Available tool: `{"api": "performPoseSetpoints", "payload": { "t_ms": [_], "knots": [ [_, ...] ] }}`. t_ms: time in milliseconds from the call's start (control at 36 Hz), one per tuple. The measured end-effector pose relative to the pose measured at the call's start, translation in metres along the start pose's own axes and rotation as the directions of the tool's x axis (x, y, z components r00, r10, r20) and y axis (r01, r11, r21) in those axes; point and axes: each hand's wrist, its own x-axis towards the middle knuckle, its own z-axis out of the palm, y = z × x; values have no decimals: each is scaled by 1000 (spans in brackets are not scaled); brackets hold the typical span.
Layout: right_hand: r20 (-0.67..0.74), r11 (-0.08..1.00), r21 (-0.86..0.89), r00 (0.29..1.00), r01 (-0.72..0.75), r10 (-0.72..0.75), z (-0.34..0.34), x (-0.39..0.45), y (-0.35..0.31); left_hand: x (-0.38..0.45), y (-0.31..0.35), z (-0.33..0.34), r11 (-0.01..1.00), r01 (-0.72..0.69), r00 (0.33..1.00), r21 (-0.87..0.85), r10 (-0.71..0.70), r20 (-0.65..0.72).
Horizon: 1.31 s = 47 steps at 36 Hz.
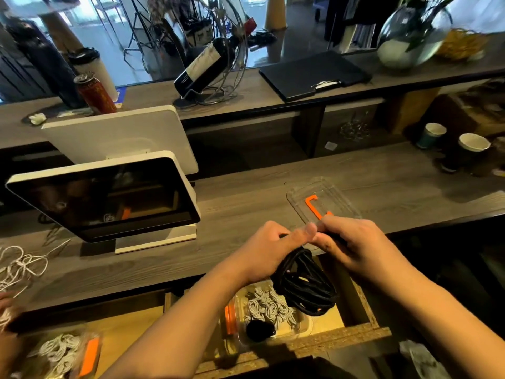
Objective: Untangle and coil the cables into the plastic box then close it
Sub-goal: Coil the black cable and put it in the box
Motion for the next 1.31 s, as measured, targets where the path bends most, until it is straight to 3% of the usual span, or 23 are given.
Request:
{"api": "performPoseSetpoints", "payload": {
  "t_ms": [83, 139, 194, 278, 361, 444, 528, 778, 861, 917, 972, 1083, 1194, 1306],
  "knots": [
    [-59, 999, 42, 998, -22, 24, 5, -3, 1, -1, 6, -2, 991, -52, 995, -124, 62, 81],
    [-54, 980, 160, 990, -117, 127, 12, -6, 2, -3, 8, -2, 965, -64, 994, -254, 85, 72],
    [1, 942, 249, 972, -227, 234, 23, -11, 4, -5, 9, -2, 912, -47, 999, -408, 53, 3],
    [19, 921, 228, 947, -316, 320, 38, -17, 4, -4, 11, 1, 829, -28, 986, -558, -69, -152],
    [50, 910, 166, 925, -380, 377, 48, -24, -1, 4, 11, 5, 854, -116, 882, -507, -146, -447],
    [32, 898, 158, 911, -411, 411, 55, -34, -6, 9, 10, 0, 940, -124, 766, -319, -114, -633],
    [27, 900, 120, 907, -420, 420, 62, -39, -16, 11, 6, -2, 968, -128, 699, -216, -67, -712],
    [114, 860, 78, 862, -504, 495, 60, -33, -45, 17, -8, 13, 991, -60, 532, -122, -72, -844],
    [130, 779, 262, 821, -569, 556, 52, -31, -50, 18, -14, 12, 995, -56, 523, -81, -40, -851],
    [174, 616, 535, 789, -578, 589, 47, -30, -55, 19, -17, 14, 997, -58, 550, -54, -13, -835],
    [170, 499, 698, 795, -514, 582, 43, -29, -59, 18, -19, 18, 998, -64, 567, -9, 29, -823],
    [198, 328, 838, 803, -436, 562, 36, -26, -59, 17, -21, 21, 993, -52, 594, 109, 118, -796],
    [194, 428, 801, 858, -418, 476, 32, -29, -58, 17, -25, 20, 971, -7, 620, 239, 192, -761],
    [115, 780, 504, 924, -372, 366, 33, -34, -45, 17, -31, 22, 915, 9, 683, 404, 290, -671]
  ]
}}
